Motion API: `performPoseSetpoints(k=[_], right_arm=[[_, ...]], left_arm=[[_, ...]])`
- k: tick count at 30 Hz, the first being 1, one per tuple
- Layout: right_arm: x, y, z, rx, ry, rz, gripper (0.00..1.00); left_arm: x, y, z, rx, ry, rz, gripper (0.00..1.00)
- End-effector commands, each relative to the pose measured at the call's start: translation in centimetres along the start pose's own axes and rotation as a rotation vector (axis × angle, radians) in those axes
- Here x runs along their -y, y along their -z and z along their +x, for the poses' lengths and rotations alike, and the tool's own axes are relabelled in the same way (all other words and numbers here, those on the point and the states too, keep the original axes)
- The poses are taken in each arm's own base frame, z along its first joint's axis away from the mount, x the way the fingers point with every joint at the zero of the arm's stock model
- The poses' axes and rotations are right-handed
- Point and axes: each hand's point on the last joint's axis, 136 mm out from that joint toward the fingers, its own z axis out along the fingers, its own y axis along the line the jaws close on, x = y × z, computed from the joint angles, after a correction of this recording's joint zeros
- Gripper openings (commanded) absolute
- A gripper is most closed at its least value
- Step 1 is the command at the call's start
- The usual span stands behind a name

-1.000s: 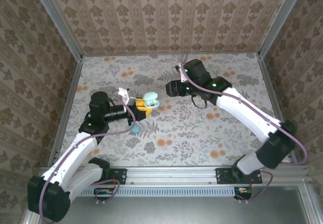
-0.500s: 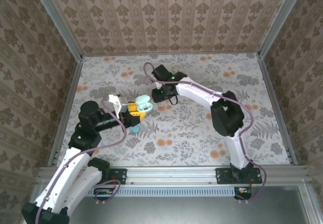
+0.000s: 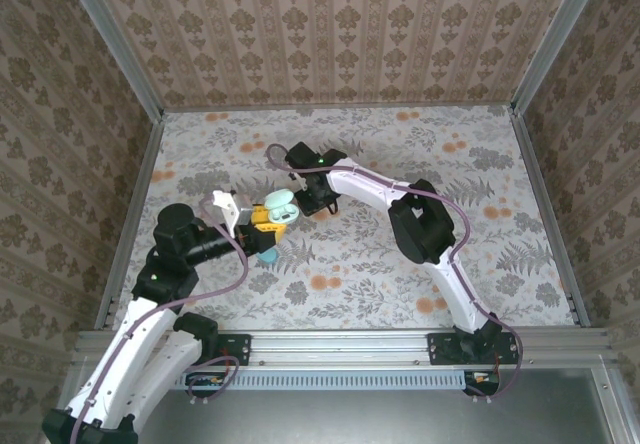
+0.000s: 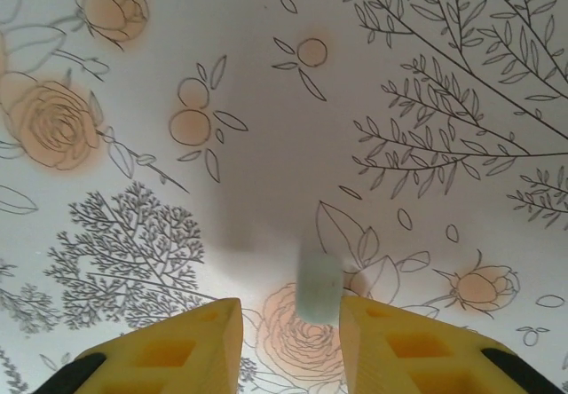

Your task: Insert the wireless bluetooth earbuds into the charging case

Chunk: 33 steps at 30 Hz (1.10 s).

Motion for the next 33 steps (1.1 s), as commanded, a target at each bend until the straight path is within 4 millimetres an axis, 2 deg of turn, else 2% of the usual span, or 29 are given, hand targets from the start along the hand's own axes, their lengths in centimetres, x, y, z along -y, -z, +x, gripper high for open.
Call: performPoseSetpoints(k=[1, 14, 20, 28, 33], right_arm=[[0.8, -0.5, 0.4, -0.037, 0.029, 0.045, 0.35], [1.0, -2.0, 0.5, -0.066, 0.048, 0.059, 0.33], [1.3, -2.1, 1.1, -0.092, 0.040, 0.078, 0.29], [2.2, -1.1, 1.7, -0.104, 0.013, 0.125, 0.21], [3.0, 0.8, 1.5, -0.074, -0.079, 0.113, 0.18]], left_arm=[[-0.5, 0.0, -0.1, 0.003, -0.030, -0.016, 0.12], [-0.6, -0.1, -0.1, 0.003, -0.033, -0.018, 0.12], [-0.6, -0.1, 0.1, 0.001, -0.029, -0.019, 0.12], [-0.8, -0.2, 0.2, 0.003, -0.030, -0.023, 0.12], [-1.0, -0.4, 0.2, 0.004, -0.024, -0.022, 0.12]])
